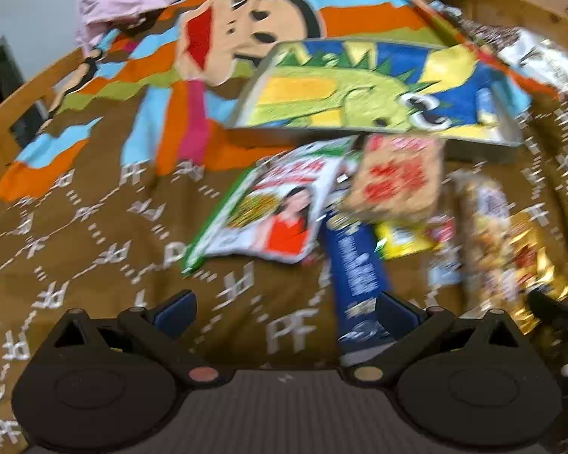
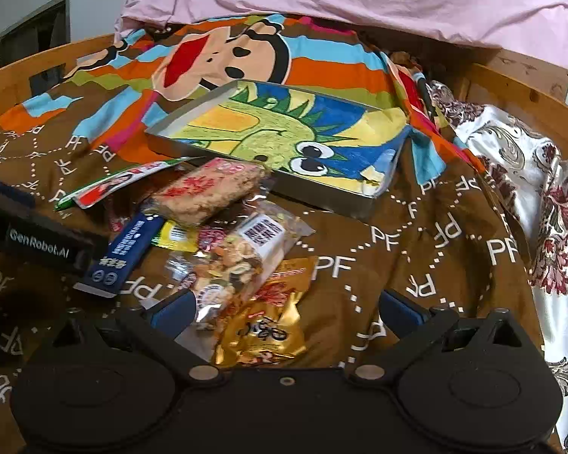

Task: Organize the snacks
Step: 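Move both tools forward and down toward the snack pile beside the tray, then grasp the mixed-nut bar packet with the left tool while the right tool grasps the gold meat packet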

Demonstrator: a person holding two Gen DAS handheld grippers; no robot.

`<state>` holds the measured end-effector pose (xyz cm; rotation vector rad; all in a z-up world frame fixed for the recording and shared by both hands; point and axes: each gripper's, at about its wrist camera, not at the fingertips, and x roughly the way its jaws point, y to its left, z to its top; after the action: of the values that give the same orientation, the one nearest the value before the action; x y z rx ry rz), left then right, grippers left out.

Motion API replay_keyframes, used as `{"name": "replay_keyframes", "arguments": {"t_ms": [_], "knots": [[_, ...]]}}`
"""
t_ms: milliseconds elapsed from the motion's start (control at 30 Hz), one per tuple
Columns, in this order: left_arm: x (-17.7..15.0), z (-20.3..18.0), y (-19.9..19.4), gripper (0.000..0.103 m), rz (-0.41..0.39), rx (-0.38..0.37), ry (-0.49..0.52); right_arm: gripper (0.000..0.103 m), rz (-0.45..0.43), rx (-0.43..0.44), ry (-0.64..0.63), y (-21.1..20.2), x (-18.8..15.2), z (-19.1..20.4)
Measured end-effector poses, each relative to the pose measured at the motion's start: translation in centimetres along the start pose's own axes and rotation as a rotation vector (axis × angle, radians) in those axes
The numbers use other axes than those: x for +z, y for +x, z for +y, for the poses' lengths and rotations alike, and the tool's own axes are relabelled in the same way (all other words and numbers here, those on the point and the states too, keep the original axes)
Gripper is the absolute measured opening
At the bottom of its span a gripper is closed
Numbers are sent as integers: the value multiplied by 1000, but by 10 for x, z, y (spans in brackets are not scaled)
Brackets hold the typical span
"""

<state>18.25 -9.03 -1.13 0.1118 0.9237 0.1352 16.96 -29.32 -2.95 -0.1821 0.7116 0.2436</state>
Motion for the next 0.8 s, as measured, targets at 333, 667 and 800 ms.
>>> {"name": "replay_keyframes", "arguments": {"t_ms": [333, 667, 800], "knots": [[26, -51, 2, 102, -74, -177, 149, 102, 82, -33, -45, 21, -7, -6], [32, -88, 24, 102, -3, -246, 216, 102, 129, -12, -28, 29, -10, -9], [31, -90, 28, 100, 10, -261, 208, 102, 130, -9, -20, 29, -10, -10]]}}
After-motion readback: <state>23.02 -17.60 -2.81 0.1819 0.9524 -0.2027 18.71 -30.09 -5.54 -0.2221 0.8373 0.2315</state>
